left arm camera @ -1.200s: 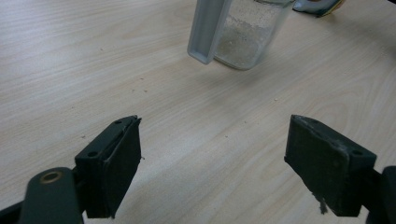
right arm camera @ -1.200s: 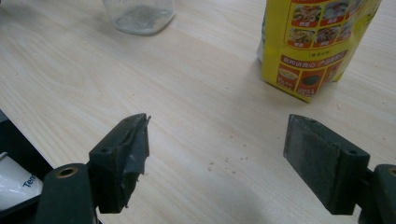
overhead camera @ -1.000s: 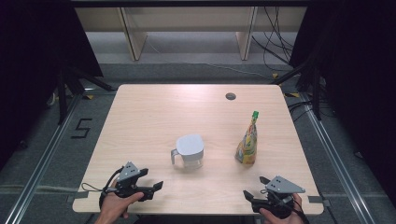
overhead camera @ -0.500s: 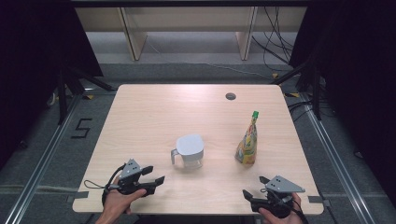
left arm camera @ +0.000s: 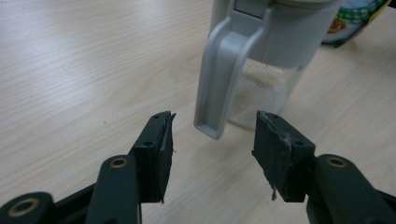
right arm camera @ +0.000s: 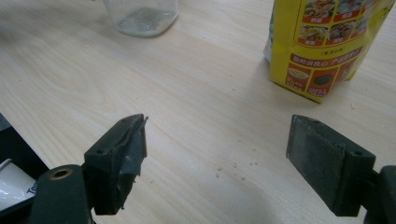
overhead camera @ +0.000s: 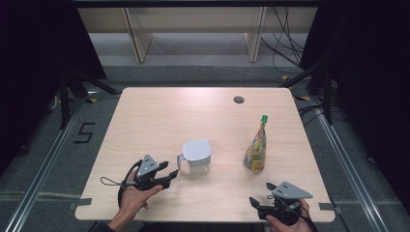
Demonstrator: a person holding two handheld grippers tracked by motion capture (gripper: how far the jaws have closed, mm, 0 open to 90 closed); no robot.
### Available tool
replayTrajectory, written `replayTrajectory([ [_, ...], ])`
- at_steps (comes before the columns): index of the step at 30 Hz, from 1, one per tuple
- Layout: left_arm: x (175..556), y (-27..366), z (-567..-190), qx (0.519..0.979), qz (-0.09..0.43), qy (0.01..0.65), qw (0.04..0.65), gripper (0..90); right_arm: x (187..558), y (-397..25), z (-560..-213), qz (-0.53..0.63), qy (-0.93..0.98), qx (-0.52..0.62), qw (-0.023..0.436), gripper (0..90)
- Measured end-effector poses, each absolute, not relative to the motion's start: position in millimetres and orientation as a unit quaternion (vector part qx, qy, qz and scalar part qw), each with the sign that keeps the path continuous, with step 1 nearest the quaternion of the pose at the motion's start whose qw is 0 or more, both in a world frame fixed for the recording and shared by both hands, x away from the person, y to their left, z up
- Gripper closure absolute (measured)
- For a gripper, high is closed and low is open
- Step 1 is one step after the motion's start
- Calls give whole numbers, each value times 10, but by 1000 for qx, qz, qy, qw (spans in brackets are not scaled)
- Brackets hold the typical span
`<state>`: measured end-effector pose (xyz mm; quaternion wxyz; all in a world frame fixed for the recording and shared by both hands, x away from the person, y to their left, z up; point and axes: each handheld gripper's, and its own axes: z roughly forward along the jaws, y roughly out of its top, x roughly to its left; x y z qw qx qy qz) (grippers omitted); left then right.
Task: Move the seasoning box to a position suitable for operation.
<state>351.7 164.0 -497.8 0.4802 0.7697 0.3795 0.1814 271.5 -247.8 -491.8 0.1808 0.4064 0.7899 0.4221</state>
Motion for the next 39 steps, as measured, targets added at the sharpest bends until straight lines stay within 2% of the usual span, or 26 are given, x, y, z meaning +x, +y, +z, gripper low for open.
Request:
replayTrajectory([
  [7,3669,1536,-4992,767,189,376,484,542,2715,-2486,-4911,418,791,405,189,213],
  [13,3738,1473,-5000,770,190,363,489,668,2717,-2487,-4912,419,791,405,188,216],
  [20,3874,1537,-5036,757,194,365,505,684,2715,-2481,-4915,422,790,407,180,222],
  [23,3892,1551,-5038,762,198,351,506,691,2713,-2475,-4915,422,790,411,169,223],
  [27,3906,1574,-5040,768,203,334,507,695,2717,-2478,-4914,423,790,407,178,226],
  [37,3807,1513,-5055,770,193,324,515,697,2722,-2485,-4912,424,791,400,184,230],
  [39,3781,1487,-5056,771,187,319,519,697,2696,-2474,-4902,423,788,415,168,231],
])
